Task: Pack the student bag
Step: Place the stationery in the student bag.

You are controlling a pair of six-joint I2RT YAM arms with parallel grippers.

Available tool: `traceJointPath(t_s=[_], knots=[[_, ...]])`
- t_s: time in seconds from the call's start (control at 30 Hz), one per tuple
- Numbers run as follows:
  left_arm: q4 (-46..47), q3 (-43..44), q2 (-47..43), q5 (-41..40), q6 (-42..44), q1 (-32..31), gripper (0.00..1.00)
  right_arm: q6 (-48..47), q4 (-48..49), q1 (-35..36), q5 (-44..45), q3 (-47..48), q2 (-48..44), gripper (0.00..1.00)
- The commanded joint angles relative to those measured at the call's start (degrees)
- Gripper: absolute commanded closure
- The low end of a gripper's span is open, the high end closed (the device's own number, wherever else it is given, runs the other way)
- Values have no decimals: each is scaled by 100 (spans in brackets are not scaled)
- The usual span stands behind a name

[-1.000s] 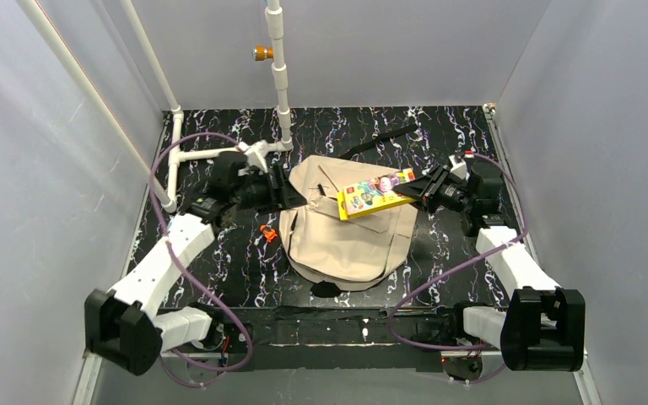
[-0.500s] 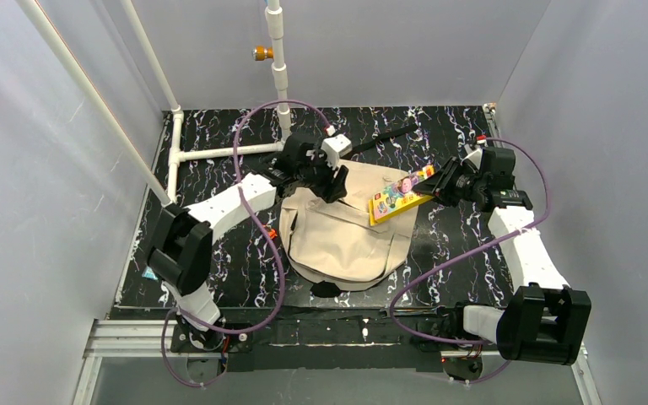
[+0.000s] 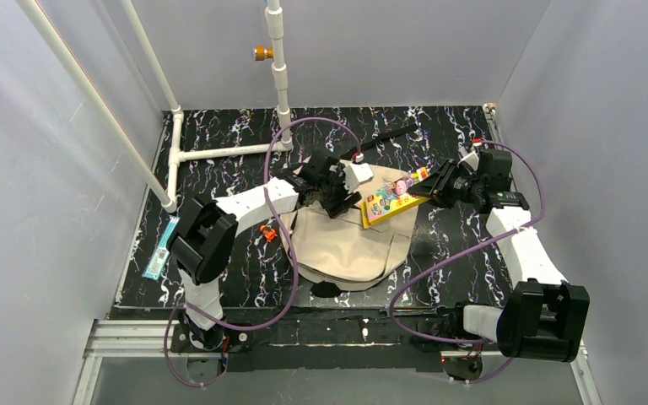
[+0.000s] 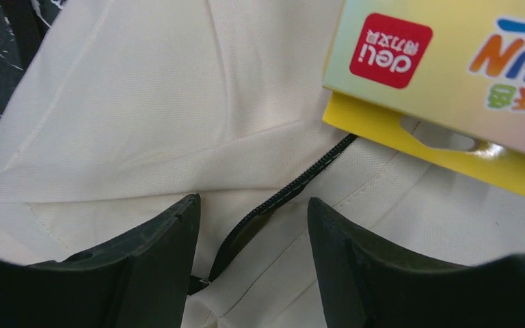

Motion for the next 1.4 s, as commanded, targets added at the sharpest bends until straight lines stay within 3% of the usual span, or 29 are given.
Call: traceJointPath(t_s=[0.0, 0.2, 0.33, 0.47, 0.63, 0.93, 1.37], knots=[[260, 246, 245, -1162, 196, -82, 45, 140, 433, 37, -306, -13, -55, 93], [983, 296, 448, -2150, 107, -243, 70, 228, 520, 58, -332, -94, -59, 93], [1006, 526, 640, -3171, -71, -346, 100, 283, 519, 97, -348, -118, -72, 93], [962, 404, 311, -4167, -886, -371, 100, 529, 764, 210, -455, -178, 34, 92], [946, 59, -407, -4393, -2266, -499, 100, 1415, 1769, 616, -851, -458, 328, 93], [415, 148, -893, -3376, -3689, -540, 100, 3969, 4125, 650, -790, -1408, 355, 93], [351, -168, -1406, -2458, -4709, -541, 100, 5521, 5543, 612, 510, -2691, 266, 95]])
